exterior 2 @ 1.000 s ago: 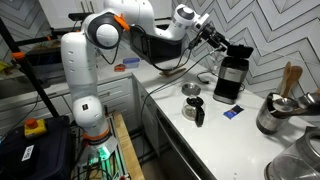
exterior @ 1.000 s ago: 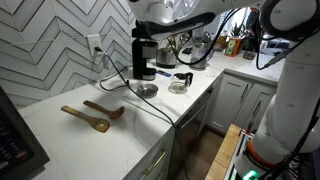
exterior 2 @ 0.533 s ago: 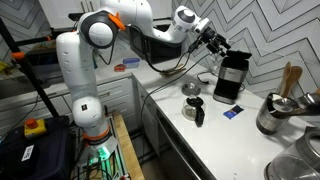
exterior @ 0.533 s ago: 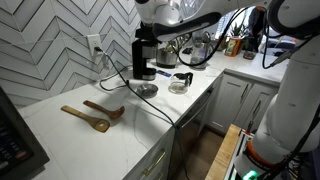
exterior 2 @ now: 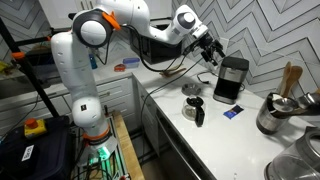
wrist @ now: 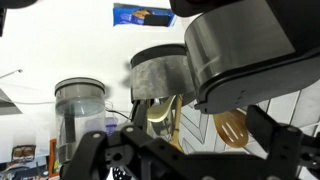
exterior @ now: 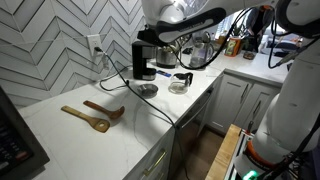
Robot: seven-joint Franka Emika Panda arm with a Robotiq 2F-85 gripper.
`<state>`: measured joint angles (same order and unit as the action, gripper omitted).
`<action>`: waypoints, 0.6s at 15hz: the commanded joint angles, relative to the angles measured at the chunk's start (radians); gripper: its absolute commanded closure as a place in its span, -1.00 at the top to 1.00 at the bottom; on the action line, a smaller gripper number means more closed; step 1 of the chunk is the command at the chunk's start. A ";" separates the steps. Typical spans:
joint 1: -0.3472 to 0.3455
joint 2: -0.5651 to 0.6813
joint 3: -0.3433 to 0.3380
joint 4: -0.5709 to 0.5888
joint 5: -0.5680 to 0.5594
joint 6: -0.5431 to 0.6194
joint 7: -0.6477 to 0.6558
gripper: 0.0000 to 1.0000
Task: Close the coffee making machine top lid, pick up a metallic plate and place it on top of the coffee making machine
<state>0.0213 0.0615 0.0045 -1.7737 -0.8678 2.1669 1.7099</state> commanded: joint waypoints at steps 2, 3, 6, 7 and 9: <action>-0.008 -0.071 0.003 -0.108 0.231 0.122 -0.151 1.00; -0.006 -0.080 0.005 -0.123 0.289 0.139 -0.206 1.00; 0.003 -0.119 0.013 -0.188 0.464 0.169 -0.370 1.00; 0.004 -0.138 0.014 -0.219 0.525 0.180 -0.428 1.00; 0.005 -0.178 0.014 -0.280 0.653 0.201 -0.563 1.00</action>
<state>0.0278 -0.0261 0.0197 -1.9266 -0.3799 2.3195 1.3152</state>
